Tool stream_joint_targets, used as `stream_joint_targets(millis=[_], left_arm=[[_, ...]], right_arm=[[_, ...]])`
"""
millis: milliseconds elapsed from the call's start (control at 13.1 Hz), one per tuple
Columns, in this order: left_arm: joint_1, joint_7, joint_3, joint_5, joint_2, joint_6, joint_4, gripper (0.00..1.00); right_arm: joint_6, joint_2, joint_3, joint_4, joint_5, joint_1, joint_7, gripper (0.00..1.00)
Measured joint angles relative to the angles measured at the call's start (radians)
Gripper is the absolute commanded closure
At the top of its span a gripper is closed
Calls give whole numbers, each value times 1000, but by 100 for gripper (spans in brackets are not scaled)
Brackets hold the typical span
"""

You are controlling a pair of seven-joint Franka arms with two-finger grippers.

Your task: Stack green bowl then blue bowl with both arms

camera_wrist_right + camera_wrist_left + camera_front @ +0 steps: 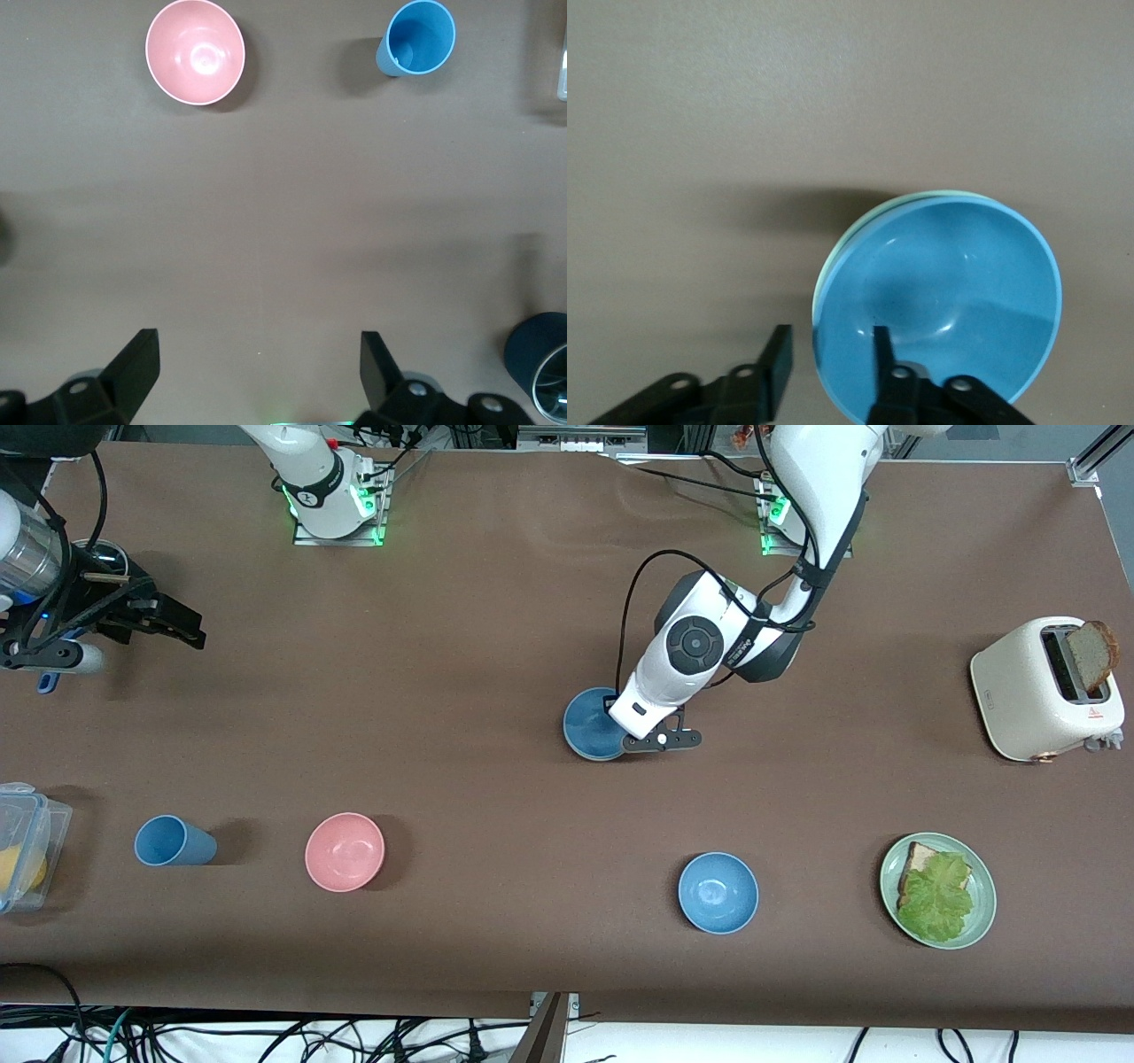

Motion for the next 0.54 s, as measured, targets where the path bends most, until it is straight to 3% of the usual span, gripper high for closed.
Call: stream_joint_targets(millis=[230, 536], left_arm=[[16, -1, 10, 0, -16, -19, 27, 0], [72, 0, 17, 1, -65, -250, 205, 0]], right_arm=[[0, 0, 0, 0, 0, -1, 0, 0], [0, 3, -2, 0, 0, -2, 0, 0]])
